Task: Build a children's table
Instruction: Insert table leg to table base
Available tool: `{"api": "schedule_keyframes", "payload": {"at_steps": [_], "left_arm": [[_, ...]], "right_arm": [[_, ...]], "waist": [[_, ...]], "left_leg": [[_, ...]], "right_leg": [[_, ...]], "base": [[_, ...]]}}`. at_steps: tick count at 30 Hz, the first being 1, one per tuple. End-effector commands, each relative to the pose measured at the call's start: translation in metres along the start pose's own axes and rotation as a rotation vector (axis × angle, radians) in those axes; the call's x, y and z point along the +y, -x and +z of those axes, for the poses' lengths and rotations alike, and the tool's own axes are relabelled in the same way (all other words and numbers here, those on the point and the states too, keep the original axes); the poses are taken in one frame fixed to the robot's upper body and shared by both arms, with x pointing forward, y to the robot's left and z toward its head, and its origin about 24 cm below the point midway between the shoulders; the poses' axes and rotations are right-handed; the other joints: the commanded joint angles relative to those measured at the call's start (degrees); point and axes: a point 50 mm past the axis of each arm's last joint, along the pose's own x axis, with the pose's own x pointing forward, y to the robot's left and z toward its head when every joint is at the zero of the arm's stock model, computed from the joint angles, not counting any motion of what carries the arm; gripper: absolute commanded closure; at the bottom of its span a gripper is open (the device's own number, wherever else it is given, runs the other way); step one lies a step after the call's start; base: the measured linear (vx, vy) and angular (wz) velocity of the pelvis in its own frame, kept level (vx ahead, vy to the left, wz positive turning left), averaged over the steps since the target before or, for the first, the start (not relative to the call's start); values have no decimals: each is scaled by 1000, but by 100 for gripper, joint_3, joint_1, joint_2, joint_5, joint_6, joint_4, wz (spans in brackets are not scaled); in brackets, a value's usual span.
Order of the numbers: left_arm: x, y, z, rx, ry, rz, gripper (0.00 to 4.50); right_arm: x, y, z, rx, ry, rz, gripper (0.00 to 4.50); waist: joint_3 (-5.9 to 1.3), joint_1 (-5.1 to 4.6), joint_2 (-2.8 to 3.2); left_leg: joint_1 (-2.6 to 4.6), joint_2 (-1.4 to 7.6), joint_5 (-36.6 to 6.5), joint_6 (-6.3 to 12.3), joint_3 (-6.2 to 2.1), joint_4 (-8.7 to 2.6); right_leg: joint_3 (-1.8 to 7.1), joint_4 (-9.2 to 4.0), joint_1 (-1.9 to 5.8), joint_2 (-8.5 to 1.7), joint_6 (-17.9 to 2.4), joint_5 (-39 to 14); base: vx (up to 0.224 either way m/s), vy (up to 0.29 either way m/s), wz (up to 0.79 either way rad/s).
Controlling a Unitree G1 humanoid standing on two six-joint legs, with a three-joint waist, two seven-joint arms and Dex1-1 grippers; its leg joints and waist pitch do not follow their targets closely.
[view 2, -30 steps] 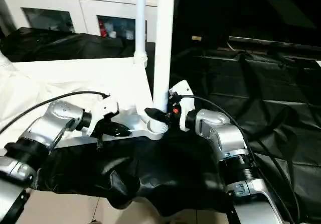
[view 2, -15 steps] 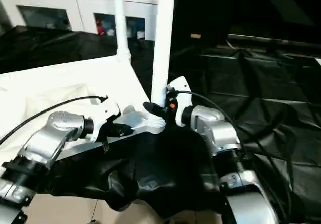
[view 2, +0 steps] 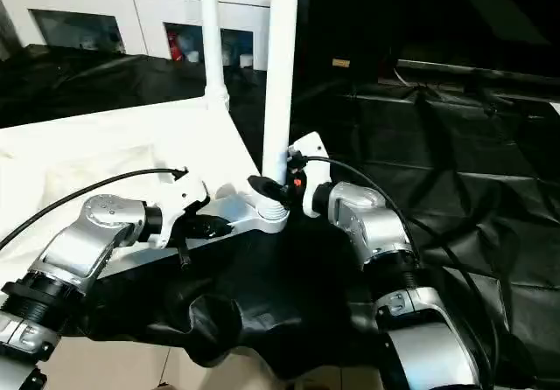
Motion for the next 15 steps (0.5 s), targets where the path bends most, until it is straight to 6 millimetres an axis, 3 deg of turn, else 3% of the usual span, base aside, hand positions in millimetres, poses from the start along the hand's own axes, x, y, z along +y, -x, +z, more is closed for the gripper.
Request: {"api": "schedule_keyframes", "payload": {"at_steps": [1,7,8,12,15], "left_arm": [[3,3,0,-7,21,6,450],[5,2,3,-35,53,19,450],[6,2,4,-37,56,20,450],[8,2,5,-40,61,39,450],[10,2,5,-41,60,49,450]], "right_arm": [[-2,3,-6,3,-13,-11,259],[-6,12,-19,-88,-136,-39,259],[-6,13,-22,-98,-147,-43,259],[-4,18,-39,-129,-203,-64,259],[-1,19,-46,-135,-209,-70,259]], "waist": [[-403,39,56],[-410,51,96],[-409,48,81],[-413,76,129],[-401,87,124]], "left_leg": [[5,70,-1395,29,10,-385],[8,74,-1403,51,9,-388],[8,74,-1418,54,11,-390],[18,72,-1445,53,8,-393],[15,70,-1552,30,2,-405]], "right_leg": [[232,-431,328,-269,-1104,-1682],[234,-422,339,-262,-1197,-1465],[229,-423,338,-257,-1209,-1448],[227,-428,339,-260,-1233,-1412],[222,-443,338,-258,-1212,-1528]], "base": [[0,0,0],[0,0,0],[0,0,0],[0,0,0],[0,0,0]]}}
